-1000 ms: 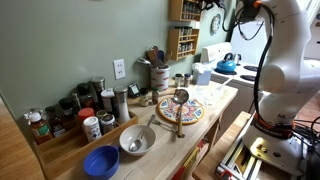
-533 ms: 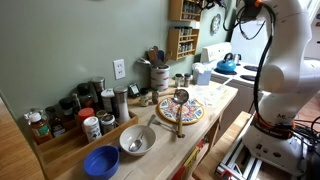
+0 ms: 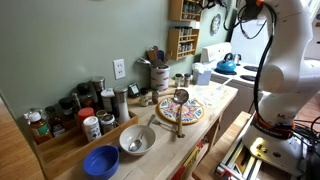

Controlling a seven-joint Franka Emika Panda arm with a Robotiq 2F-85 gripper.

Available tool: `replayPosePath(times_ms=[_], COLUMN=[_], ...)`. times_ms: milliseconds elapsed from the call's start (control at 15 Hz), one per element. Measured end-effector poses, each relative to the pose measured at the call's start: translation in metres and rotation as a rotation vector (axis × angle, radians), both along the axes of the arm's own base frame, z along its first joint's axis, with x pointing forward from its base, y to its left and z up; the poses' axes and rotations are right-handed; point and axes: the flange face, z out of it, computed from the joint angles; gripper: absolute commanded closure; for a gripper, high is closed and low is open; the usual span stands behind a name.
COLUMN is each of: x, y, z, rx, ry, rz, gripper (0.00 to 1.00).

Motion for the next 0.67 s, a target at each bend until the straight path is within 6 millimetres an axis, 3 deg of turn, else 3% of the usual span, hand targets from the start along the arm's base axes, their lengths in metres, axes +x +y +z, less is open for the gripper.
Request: replayPosePath(times_ms=[667], x=[-0.039], y=[-0.003], z=[0.023], rx=[0.019], ry=[-0.017], rz=[-0.033], gripper=[0.69])
